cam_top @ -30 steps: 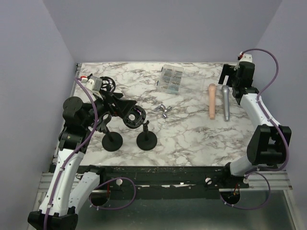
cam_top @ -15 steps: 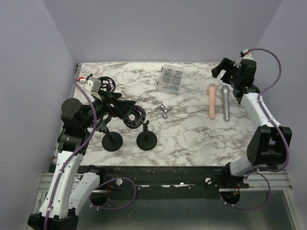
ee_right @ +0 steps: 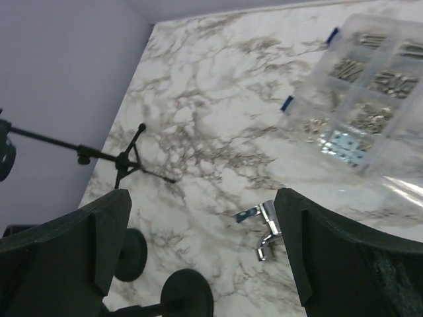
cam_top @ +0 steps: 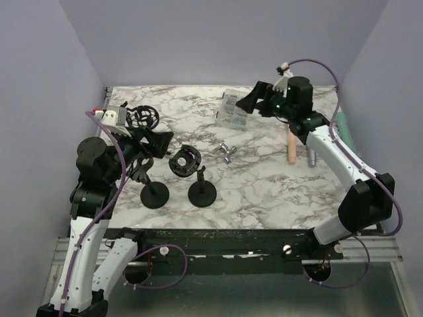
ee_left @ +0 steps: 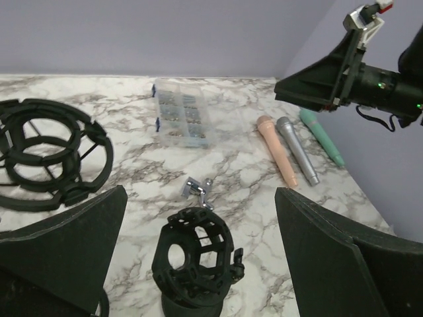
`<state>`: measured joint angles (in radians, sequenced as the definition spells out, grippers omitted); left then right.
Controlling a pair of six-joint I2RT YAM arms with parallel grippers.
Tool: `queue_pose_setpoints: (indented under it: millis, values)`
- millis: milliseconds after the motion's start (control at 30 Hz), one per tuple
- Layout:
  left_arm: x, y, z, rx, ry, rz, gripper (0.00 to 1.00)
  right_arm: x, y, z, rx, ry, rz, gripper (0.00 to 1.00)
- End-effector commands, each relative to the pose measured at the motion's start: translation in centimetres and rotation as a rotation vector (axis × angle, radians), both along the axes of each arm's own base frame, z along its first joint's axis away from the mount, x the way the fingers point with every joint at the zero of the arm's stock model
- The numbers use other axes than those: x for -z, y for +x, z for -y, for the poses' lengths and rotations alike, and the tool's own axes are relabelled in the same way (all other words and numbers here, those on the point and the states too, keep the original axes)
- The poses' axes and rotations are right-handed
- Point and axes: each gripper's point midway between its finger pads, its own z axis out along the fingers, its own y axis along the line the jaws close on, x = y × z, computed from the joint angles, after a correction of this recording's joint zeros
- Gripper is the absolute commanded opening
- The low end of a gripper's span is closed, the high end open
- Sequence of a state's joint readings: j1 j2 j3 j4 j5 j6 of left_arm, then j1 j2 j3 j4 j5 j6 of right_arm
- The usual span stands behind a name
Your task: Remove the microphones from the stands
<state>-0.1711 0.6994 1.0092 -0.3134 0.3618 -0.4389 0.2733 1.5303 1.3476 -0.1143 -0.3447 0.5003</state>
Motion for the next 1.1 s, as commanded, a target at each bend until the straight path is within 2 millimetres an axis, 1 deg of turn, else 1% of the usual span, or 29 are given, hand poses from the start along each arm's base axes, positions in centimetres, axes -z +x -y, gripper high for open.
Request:
queue_pose_setpoints:
  millis: [0, 67, 100, 167, 200, 233, 267, 300, 333, 433, 533, 567, 633, 700, 767, 833, 867, 900, 933, 967, 1067]
  values:
    - [1.3, -0.4, -3.0, -0.174, 0.021, -0.062, 0.97, 0.0, -2.7, -5.8, -0.164, 0.033, 0.006, 1.00]
    - [1.6, -0.7, -3.8, -0.211, 0.027, -0.065, 0.97, -0.1, -4.1, -8.5, -0.234, 0.090, -0.007, 1.00]
    - [1.6, -0.8, -4.2, -0.233, 0.032, -0.069, 0.97, -0.8, -4.7, -10.1, -0.275, 0.114, 0.022, 1.00]
    - [2.0, -0.7, -5.0, -0.282, 0.047, -0.100, 0.98, -1.3, -6.4, -12.9, -0.336, 0.105, 0.041, 1.00]
    - [2.4, -0.6, -5.3, -0.296, 0.056, -0.129, 0.99, -1.8, -6.7, -13.7, -0.339, 0.074, 0.063, 1.00]
    - [2.6, -0.5, -5.4, -0.305, 0.062, -0.162, 0.99, -1.6, -7.4, -14.4, -0.347, 0.025, 0.065, 1.00]
    - [2.7, -0.4, -5.5, -0.310, 0.059, -0.194, 0.99, -1.9, -7.8, -14.8, -0.349, -0.010, 0.078, 1.00]
    - [2.5, -0.3, -5.6, -0.307, 0.055, -0.227, 0.98, -2.1, -7.9, -14.7, -0.350, -0.045, 0.099, 1.00]
    - [2.2, -0.3, -5.6, -0.302, 0.048, -0.248, 0.98, -2.5, -7.9, -14.1, -0.330, -0.074, 0.111, 1.00]
    - [0.3, 0.1, -6.2, -0.305, -0.010, -0.261, 0.98, -3.4, -7.4, -11.1, -0.228, -0.186, 0.191, 1.00]
    - [-1.3, 1.2, -8.1, -0.369, -0.053, -0.224, 0.98, -3.7, -7.4, -8.0, -0.095, -0.216, 0.260, 1.00]
    - [-1.5, 1.6, -8.7, -0.391, -0.058, -0.221, 0.99, -3.9, -7.4, -6.5, -0.030, -0.226, 0.280, 1.00]
    - [-1.2, 2.6, -10.1, -0.444, -0.063, -0.226, 0.99, -4.1, -8.1, -5.2, -0.005, -0.249, 0.325, 1.00]
    - [-0.4, 3.3, -11.5, -0.485, -0.081, -0.233, 0.98, -4.3, -8.4, -4.2, 0.031, -0.244, 0.335, 1.00]
    - [1.0, 3.9, -13.0, -0.531, -0.078, -0.228, 0.98, -4.8, -8.7, -3.9, 0.041, -0.241, 0.344, 1.00]
    - [3.0, 4.1, -14.6, -0.585, -0.086, -0.252, 0.98, -5.4, -9.0, -4.0, 0.030, -0.228, 0.352, 1.00]
    - [4.4, 4.2, -15.1, -0.594, -0.092, -0.274, 0.98, -5.7, -9.2, -4.1, 0.021, -0.218, 0.356, 1.00]
    - [5.3, 4.2, -15.1, -0.590, -0.100, -0.288, 0.97, -5.9, -9.4, -4.3, 0.009, -0.206, 0.358, 1.00]
    - [6.5, 4.4, -14.8, -0.564, -0.115, -0.309, 0.96, -6.0, -9.7, -4.5, -0.007, -0.195, 0.361, 1.00]
    - [7.8, 4.6, -14.3, -0.537, -0.143, -0.336, 0.95, -6.1, -9.9, -4.5, -0.015, -0.184, 0.365, 1.00]
    - [10.5, 5.3, -12.8, -0.444, -0.254, -0.421, 0.89, -5.8, -10.1, -4.3, -0.008, -0.181, 0.372, 1.00]
